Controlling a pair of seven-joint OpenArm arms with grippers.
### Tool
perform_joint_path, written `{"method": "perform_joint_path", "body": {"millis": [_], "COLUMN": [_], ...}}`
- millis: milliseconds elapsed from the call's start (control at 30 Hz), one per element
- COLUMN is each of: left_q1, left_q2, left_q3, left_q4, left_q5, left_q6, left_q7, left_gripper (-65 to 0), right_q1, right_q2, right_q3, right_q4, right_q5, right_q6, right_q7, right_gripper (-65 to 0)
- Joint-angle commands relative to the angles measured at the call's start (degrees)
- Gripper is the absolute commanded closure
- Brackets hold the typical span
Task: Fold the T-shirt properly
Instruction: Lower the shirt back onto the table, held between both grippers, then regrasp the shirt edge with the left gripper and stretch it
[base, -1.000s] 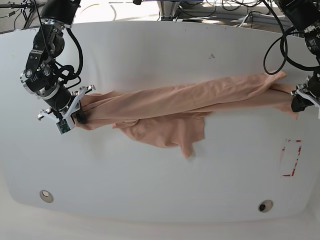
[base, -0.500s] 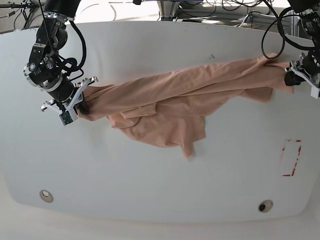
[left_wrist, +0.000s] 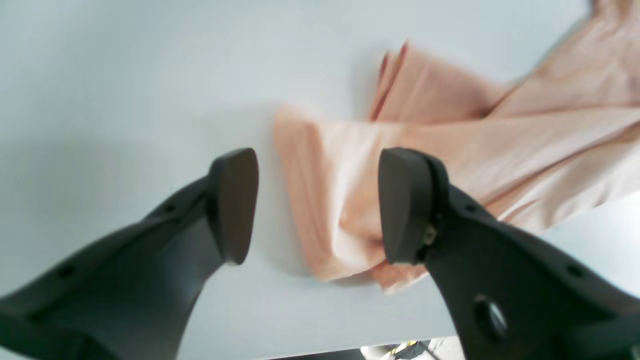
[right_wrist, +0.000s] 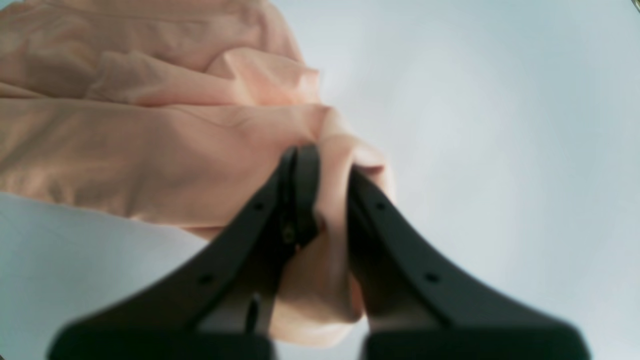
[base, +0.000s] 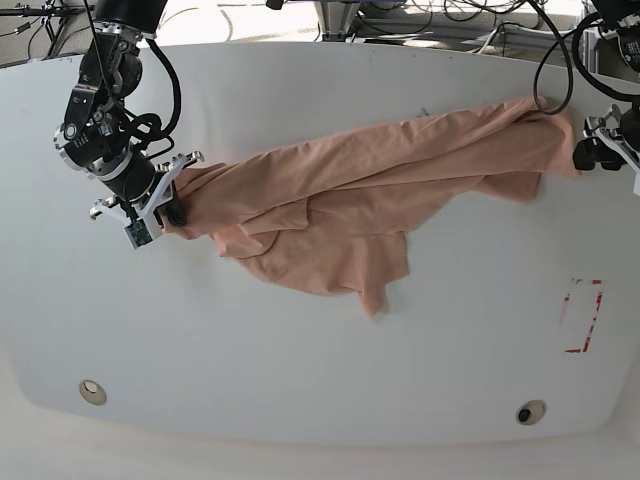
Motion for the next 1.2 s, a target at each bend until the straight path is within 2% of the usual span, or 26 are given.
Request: {"method": "perform_joint_path", "body": {"millis": [0, 167, 333, 500, 633, 900, 1167], "left_q1": [-1.6, -4.3, -7.0, -9.1, -11.0, -11.6, -11.5], "left_q2": [-1.3, -1.3, -1.1, -0.9, -0.8, 1.5, 1.6], "left_q3": [-3.3, -4.6, -4.5, -3.9, -0.3, 2.9, 6.9], "left_q4": [0.7, -0.2, -5.4, -12.8, -17.5, -20.3, -22.1], "left_q5": [-2.4, 0.2, 3.6, 4.3, 4.2, 4.3, 4.3], "left_q6": [0.2, 3.2, 3.3, 3.3, 3.3, 3.3, 3.6], "left_q7": [1.5, 1.8, 1.8, 1.8, 1.7, -0.5, -1.9], "left_gripper": [-36.3, -36.3, -36.3, -36.3, -36.3, -36.3, -36.3], "right_q1": [0.7, 0.7, 0.7, 0.8, 0.8, 0.8, 0.8], "right_q2": [0.8, 0.7, 0.7, -0.6, -0.8, -0.8, -0.8], "right_q3": [0.3, 0.2, 0.0, -0.1, -0.1, -0.1, 0.2], "right_q4": [1.0, 1.0, 0.9, 0.9, 1.0, 1.0, 1.0], "right_q5": [0.6, 0.6, 0.7, 0.7, 0.7, 0.7, 0.7], "right_q6": [-0.3, -0.2, -0.1, -0.1, -0.1, -0.1, -0.1], "right_q7": [1.2, 1.2, 1.2, 1.3, 1.3, 1.3, 1.3], "right_gripper": [0.0, 0.0, 0.0, 0.0, 0.0, 0.0, 0.0]}}
